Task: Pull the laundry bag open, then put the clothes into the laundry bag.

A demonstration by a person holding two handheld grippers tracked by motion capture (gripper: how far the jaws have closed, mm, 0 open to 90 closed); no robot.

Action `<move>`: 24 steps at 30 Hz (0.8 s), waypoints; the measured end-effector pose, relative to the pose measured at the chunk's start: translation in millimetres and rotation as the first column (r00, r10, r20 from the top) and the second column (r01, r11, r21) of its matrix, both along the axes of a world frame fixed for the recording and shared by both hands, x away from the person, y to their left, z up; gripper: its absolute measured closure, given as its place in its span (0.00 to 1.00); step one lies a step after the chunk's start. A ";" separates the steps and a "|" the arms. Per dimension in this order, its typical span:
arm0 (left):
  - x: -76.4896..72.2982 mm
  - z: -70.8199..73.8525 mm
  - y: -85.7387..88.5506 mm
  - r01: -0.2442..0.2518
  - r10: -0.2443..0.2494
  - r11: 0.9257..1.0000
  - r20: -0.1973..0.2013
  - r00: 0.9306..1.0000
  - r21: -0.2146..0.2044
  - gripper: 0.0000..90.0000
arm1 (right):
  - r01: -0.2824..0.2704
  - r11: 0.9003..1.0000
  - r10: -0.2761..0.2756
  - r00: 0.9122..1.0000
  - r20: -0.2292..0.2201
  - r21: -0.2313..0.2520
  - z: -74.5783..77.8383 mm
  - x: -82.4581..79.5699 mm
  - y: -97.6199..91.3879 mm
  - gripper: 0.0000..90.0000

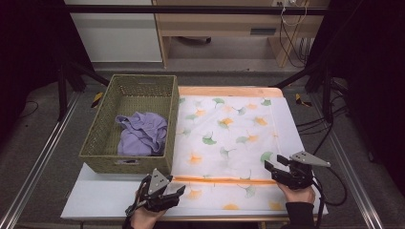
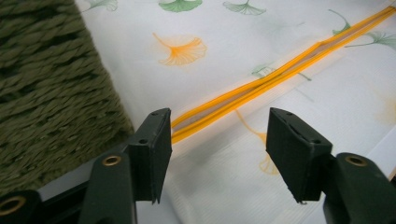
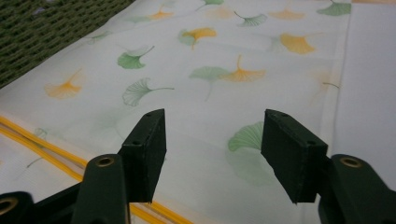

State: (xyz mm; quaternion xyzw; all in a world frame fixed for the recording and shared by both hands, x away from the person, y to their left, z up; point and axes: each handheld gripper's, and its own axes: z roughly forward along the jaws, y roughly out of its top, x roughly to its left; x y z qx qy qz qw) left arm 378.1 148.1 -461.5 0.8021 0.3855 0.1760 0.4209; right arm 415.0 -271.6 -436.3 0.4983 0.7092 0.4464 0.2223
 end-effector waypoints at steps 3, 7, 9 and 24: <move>1.2 2.1 -5.1 0.017 -0.017 1.000 0.003 1.000 -0.004 0.42 | -0.019 1.000 0.019 1.000 0.009 0.002 2.7 0.0 8.0 0.41; 2.2 3.1 -11.3 0.038 -0.038 0.999 0.004 0.999 -0.006 0.40 | -0.047 0.999 0.047 0.999 0.009 0.001 2.8 1.2 19.5 0.38; 4.1 4.1 -16.3 0.051 -0.051 0.999 0.003 0.999 0.000 0.40 | -0.060 0.998 0.060 0.998 0.002 -0.005 1.2 2.6 26.6 0.36; 14.9 13.5 -45.2 0.120 -0.121 0.993 0.040 0.992 0.023 0.38 | -0.101 0.995 0.100 0.995 -0.021 -0.026 -5.8 5.6 47.6 0.34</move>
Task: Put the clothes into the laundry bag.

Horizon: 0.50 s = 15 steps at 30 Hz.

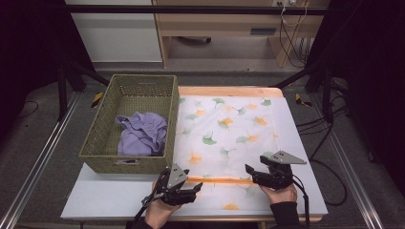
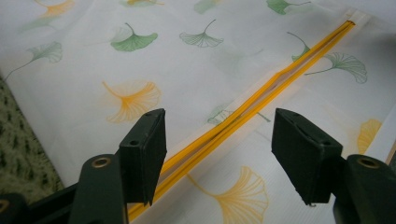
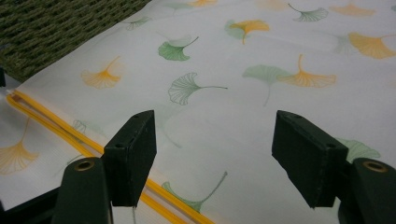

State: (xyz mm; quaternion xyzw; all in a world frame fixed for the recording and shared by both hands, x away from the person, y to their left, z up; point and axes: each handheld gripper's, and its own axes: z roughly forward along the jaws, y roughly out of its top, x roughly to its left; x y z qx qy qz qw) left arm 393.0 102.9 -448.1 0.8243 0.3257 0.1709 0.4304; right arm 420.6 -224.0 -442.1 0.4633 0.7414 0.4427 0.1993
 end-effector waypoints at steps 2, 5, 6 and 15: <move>0.5 0.0 -2.2 0.003 -0.003 1.000 0.001 1.000 0.002 0.39 | -0.002 1.000 0.002 1.000 -0.002 0.004 -0.1 0.0 0.9 0.34; 1.6 -1.4 -8.3 0.020 -0.020 1.000 0.009 1.000 0.003 0.41 | -0.010 1.000 0.010 1.000 -0.001 0.002 -1.6 0.9 4.5 0.35; 1.7 -3.3 -12.3 0.032 -0.033 0.999 0.008 0.999 0.010 0.42 | -0.013 1.000 0.013 1.000 -0.013 0.000 -3.3 1.0 8.2 0.35; 2.3 -11.8 -24.2 0.066 -0.066 0.997 -0.005 0.998 0.048 0.56 | -0.040 0.999 0.040 0.999 -0.024 -0.015 -9.4 2.2 22.1 0.38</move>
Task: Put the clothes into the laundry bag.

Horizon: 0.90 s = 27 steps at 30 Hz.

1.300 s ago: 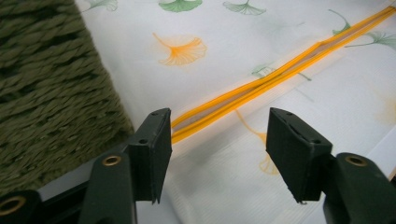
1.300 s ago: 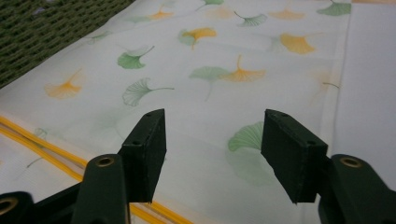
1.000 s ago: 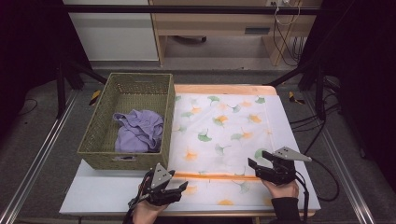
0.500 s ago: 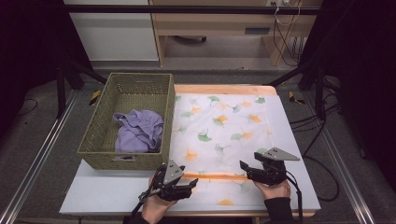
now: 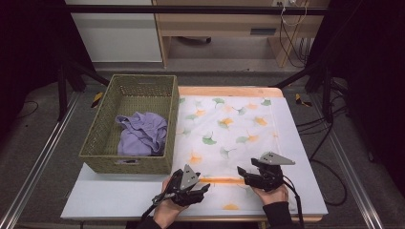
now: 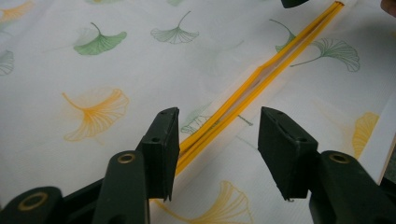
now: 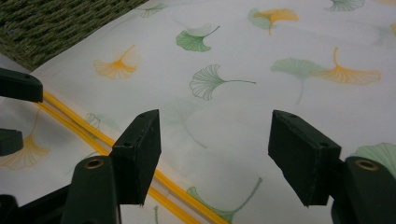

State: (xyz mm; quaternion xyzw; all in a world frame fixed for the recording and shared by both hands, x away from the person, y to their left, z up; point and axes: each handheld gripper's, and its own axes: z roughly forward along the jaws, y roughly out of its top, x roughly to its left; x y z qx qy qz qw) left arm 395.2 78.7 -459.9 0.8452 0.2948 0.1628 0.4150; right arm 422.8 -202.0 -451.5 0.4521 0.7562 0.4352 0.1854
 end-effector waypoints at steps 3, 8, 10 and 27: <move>-2.0 -3.9 -5.6 0.006 -0.005 1.000 -0.024 1.000 0.017 0.64 | -0.015 1.000 0.015 1.000 -0.006 0.004 -2.1 1.1 6.6 0.44; -3.3 -8.2 -8.8 0.023 -0.022 0.999 -0.048 0.999 0.028 0.80 | -0.033 0.999 0.033 0.999 -0.016 -0.004 -5.2 2.8 14.2 0.49; -3.5 -11.0 -9.7 0.025 -0.024 0.999 -0.056 0.998 0.029 0.89 | -0.041 0.999 0.040 0.999 -0.030 -0.008 -7.3 3.2 18.1 0.51; -7.7 -23.8 -16.8 0.044 -0.041 0.998 -0.069 0.997 0.047 0.99 | -0.150 0.980 0.133 0.983 -0.127 -0.129 -26.9 1.4 48.8 0.68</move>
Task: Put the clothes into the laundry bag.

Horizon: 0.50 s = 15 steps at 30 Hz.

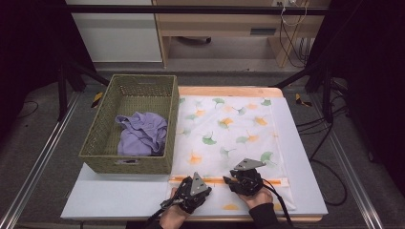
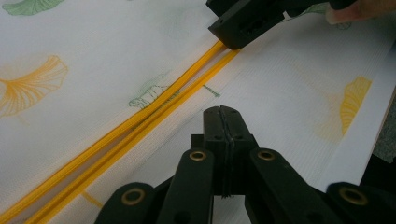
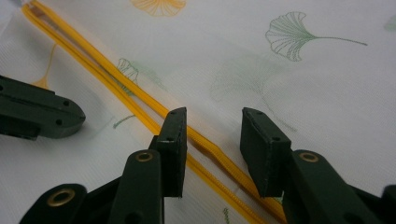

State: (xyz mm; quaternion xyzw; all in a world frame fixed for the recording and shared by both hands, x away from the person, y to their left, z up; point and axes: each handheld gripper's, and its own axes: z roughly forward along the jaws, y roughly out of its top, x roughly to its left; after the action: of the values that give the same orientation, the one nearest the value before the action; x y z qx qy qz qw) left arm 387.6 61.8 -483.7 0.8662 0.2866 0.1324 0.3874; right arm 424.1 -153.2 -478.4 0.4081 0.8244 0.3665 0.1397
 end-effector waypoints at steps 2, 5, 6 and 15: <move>-0.1 -0.2 0.0 0.000 0.000 1.000 0.000 1.000 -0.001 0.98 | -0.007 1.000 0.007 1.000 0.009 -0.018 -1.1 -1.0 0.2 0.68; 0.3 -0.4 0.2 -0.002 0.002 1.000 -0.003 1.000 -0.006 0.98 | -0.006 0.999 0.007 1.000 0.020 -0.032 -1.8 -1.1 0.4 0.71; 0.9 -0.4 0.7 -0.002 0.002 1.000 -0.010 1.000 -0.009 0.98 | 0.001 0.999 0.000 1.000 0.022 -0.042 -1.5 -0.3 -0.1 0.76; 1.9 -0.2 1.3 0.002 -0.002 1.000 -0.017 1.000 -0.011 0.98 | 0.027 0.999 -0.027 1.000 0.002 -0.017 -1.1 8.3 -5.6 0.89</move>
State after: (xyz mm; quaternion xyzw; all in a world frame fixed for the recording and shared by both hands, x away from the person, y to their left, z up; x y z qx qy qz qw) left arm 389.5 63.1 -483.9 0.8653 0.2898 0.1232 0.3901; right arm 432.4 -158.9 -479.5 0.4177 0.8218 0.3579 0.1487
